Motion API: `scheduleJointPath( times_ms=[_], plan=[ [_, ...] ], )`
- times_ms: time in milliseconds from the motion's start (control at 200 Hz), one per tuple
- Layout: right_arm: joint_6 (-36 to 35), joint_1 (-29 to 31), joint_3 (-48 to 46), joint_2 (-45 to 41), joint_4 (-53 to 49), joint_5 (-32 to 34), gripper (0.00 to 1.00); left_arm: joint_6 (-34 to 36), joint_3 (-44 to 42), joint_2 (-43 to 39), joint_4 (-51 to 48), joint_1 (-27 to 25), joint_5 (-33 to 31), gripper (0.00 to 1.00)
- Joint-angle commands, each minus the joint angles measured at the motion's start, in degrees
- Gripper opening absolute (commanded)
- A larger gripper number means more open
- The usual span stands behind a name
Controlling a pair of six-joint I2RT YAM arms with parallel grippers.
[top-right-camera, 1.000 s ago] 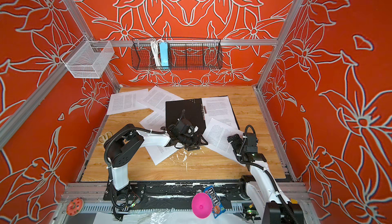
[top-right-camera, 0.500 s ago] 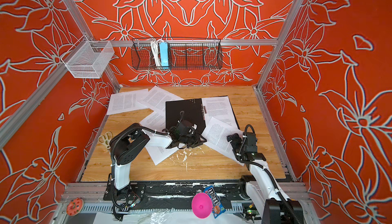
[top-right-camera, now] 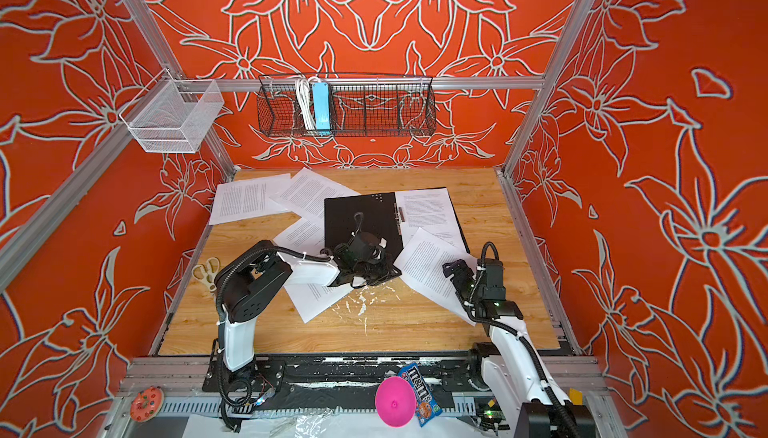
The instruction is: Put the files into the folder
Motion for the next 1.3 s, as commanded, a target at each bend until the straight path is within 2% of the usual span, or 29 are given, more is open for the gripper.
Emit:
scheduleJointPath(
  times_ms=[0,160,290,375,460,625,730,816,916,1001,1081,1186,1291],
  plan=[
    [-6.6,0.4,4.2,-1.4,3.0,-1.2,0.98,10.0,4.3,-7.6,-7.2,-0.1,0.7,0.0],
    [-12.4,0.4,10.0,2.1,11.5,-2.3,0.98,29.1,19.4,-11.8,-31.3,-0.1,4.6,0.0],
    [-17.7,0.5,10.2,7.6,26.2,-5.0,0.98,42.1,26.8,-13.6,-45.1,0.1,0.5,0.0],
    [-23.7,0.8,10.3,11.3,35.1,-9.1,0.98,49.4,27.5,-15.8,-47.7,0.3,-1.7,0.0],
    [-27.1,0.9,12.2,15.0,38.7,-12.0,0.98,55.7,26.6,-18.7,-47.9,0.4,-2.8,0.0],
    [-25.3,1.0,14.8,18.6,43.4,-11.9,0.98,67.0,26.8,-22.0,-52.9,1.9,-6.3,0.0],
    [-24.6,1.0,13.6,18.2,46.4,-8.4,0.98,71.0,27.7,-22.3,-54.6,4.1,-2.3,0.0],
    [-25.6,0.9,13.9,18.6,47.1,-8.1,0.98,70.6,28.2,-21.3,-53.2,8.2,3.6,0.0],
    [-26.0,1.0,14.2,19.8,48.7,-9.0,0.98,70.1,31.7,-16.2,-54.5,14.5,11.7,0.0],
    [-25.9,1.4,14.7,21.4,49.7,-11.4,0.98,72.1,37.7,-8.7,-59.0,18.0,13.3,0.0],
    [-26.8,2.2,15.8,24.0,49.4,-14.1,0.98,76.3,47.9,0.9,-68.1,20.3,16.0,0.0],
    [-28.1,2.8,18.2,29.0,46.9,-16.3,0.98,78.6,62.9,14.2,-78.9,22.9,15.3,0.0],
    [-28.4,3.1,20.6,34.3,44.4,-16.5,0.98,76.1,71.8,22.8,-81.4,25.1,13.2,0.0]
  ],
)
